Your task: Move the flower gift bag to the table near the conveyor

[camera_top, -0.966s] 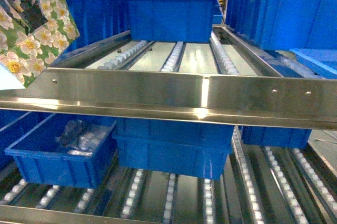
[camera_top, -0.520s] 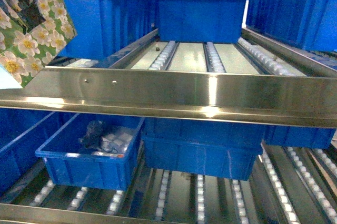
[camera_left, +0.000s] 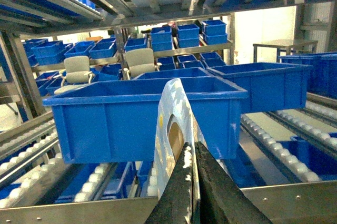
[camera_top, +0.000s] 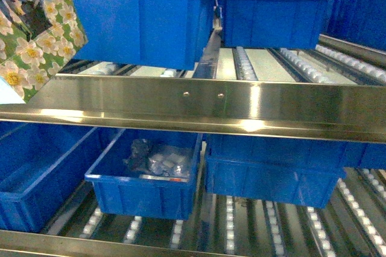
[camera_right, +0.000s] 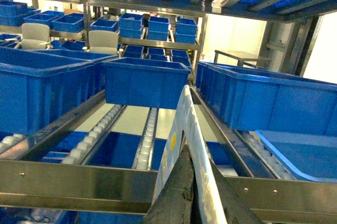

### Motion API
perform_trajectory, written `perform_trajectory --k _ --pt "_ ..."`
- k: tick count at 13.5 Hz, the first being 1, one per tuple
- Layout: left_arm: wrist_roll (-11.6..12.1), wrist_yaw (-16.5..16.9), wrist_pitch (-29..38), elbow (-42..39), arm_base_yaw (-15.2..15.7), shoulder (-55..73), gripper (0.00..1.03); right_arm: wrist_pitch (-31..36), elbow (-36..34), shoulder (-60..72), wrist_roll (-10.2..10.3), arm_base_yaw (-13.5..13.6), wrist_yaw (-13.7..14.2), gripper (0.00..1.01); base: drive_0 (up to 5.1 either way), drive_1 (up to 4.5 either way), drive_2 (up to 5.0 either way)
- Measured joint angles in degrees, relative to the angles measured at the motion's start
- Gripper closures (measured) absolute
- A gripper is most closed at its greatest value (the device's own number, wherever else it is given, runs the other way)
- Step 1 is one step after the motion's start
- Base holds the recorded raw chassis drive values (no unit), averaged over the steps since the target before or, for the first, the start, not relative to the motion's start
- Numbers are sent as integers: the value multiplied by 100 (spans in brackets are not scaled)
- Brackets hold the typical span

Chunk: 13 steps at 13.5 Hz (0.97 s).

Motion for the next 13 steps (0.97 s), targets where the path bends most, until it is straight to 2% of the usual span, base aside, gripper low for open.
perform_trajectory --k 13 --pt "15 -15 4 -2 7 4 101 13 -2 -2 0 2 0 99 -467 110 376"
